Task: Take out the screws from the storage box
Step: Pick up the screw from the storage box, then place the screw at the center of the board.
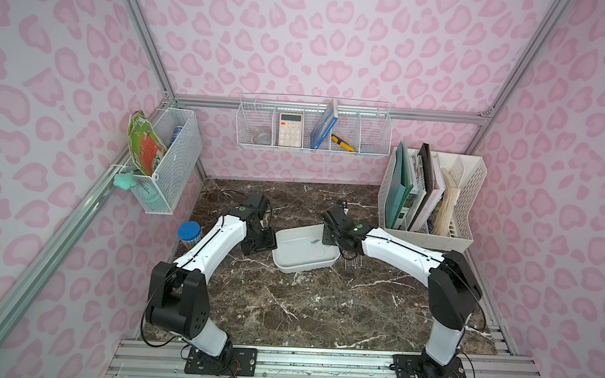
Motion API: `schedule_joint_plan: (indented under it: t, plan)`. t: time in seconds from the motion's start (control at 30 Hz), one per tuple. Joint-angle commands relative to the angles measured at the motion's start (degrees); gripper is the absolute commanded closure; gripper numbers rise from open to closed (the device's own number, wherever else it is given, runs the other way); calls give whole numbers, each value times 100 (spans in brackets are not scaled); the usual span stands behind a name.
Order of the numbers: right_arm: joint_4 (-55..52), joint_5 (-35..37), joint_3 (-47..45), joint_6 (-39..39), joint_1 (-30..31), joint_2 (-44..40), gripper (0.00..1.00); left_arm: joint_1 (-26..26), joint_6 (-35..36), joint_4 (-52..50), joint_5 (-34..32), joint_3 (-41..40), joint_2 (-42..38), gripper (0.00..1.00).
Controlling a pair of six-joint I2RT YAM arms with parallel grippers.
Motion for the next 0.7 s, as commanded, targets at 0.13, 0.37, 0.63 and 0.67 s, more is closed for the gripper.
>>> schedule_joint_plan:
  t: [0.13, 0.37, 0.63, 0.67]
  plan:
    - [482, 47, -1547, 144, -336, -936, 92, 3, 48, -112, 171, 77, 195, 33]
    - [1378, -447, -2532, 74, -464, -1101, 90, 3, 89, -162, 105, 103, 282, 34]
    - [2034, -833, -2715, 11, -482, -870, 89, 7, 182, -261, -85, 169, 278, 33]
    - [2060, -842, -2699, -10, -482, -824, 89, 7, 183, -259, -78, 171, 279, 33]
